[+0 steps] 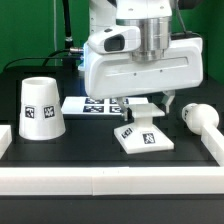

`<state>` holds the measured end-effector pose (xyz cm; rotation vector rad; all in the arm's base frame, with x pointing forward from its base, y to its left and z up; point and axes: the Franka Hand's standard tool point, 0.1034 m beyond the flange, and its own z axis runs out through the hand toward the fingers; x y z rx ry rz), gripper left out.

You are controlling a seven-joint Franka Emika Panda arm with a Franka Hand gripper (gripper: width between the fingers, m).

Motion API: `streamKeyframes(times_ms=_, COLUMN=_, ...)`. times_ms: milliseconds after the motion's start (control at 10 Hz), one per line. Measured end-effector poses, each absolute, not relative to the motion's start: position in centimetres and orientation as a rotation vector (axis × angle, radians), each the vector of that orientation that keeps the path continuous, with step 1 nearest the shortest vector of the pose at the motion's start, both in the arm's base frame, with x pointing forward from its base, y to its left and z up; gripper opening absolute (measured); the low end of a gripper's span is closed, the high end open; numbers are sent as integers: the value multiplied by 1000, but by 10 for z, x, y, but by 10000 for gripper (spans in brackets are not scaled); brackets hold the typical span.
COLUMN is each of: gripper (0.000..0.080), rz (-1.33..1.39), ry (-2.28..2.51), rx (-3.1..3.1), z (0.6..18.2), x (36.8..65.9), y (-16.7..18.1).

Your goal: Assemble lamp

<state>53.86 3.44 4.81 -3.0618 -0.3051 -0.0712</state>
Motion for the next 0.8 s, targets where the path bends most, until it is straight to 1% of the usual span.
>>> streamKeyframes(times_ms=200, gripper=531, rz=-115, ry=-276, rx=-3060, z=49, x=564, y=42)
streamKeyframes(times_ms=400, gripper=531, rz=-149, ry=-155, rx=-3059, z=49, x=586, y=59)
streamKeyframes(times_ms=800, gripper=532, rz=-200, ry=-76, rx=-3043, z=50, x=621, y=89)
